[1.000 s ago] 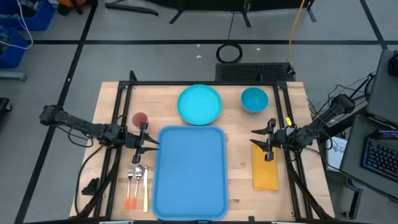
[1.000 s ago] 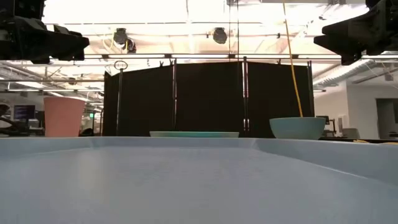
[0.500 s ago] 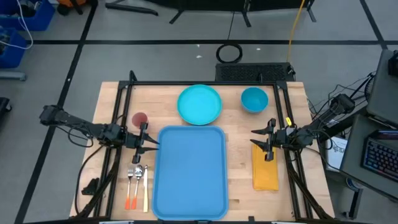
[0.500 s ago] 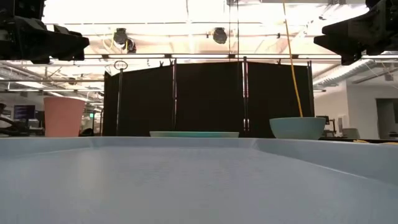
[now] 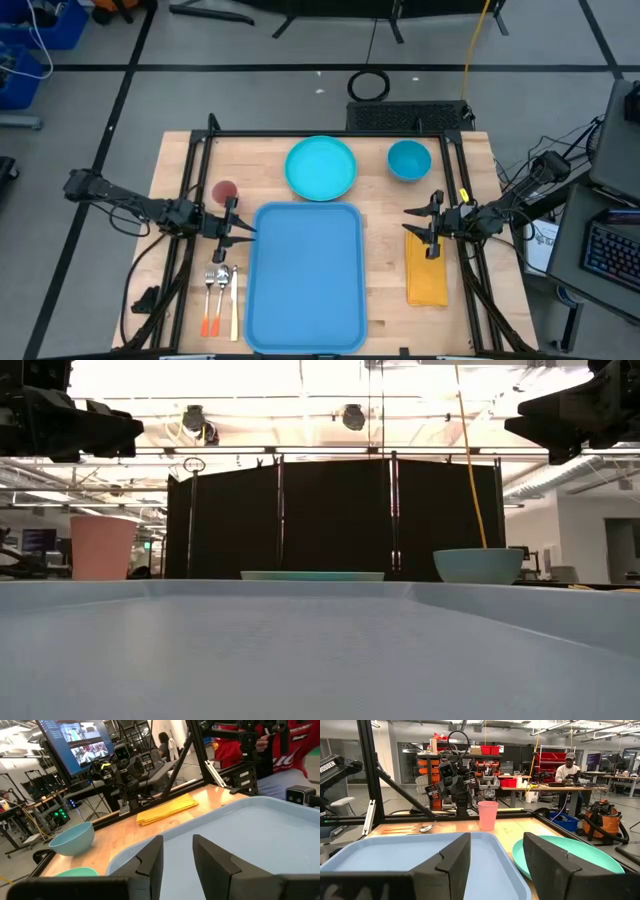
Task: Set up tray
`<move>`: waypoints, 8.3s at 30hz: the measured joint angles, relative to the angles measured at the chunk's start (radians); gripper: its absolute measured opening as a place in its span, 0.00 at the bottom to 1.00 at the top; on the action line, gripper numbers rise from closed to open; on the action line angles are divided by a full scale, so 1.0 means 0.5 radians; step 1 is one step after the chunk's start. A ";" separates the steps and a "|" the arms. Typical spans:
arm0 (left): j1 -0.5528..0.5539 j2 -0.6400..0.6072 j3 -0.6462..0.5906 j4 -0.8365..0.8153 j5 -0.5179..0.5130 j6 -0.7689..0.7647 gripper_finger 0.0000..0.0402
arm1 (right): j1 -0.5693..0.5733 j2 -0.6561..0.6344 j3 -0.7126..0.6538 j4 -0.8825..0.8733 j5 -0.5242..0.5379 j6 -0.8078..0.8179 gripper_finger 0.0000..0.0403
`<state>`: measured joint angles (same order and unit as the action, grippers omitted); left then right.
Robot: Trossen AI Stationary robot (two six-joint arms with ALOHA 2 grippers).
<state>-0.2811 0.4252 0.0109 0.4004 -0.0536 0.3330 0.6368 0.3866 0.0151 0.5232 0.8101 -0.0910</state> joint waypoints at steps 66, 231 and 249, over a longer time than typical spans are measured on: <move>0.000 0.000 0.000 0.107 -0.210 -0.616 0.28 | -0.071 0.074 -0.001 0.001 -0.047 0.816 0.42; 0.000 0.000 0.000 0.017 -0.263 -0.967 0.28 | -0.597 3.054 3.003 -2.293 -1.312 -0.238 0.00; 0.000 0.000 0.000 -0.025 -0.261 -1.017 0.28 | -0.354 3.496 3.423 -2.487 -1.289 -0.221 0.00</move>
<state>-0.2810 0.4252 0.0109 0.3878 -0.1841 -0.1757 0.4598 2.1345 1.7267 -0.7203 0.1654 -0.2014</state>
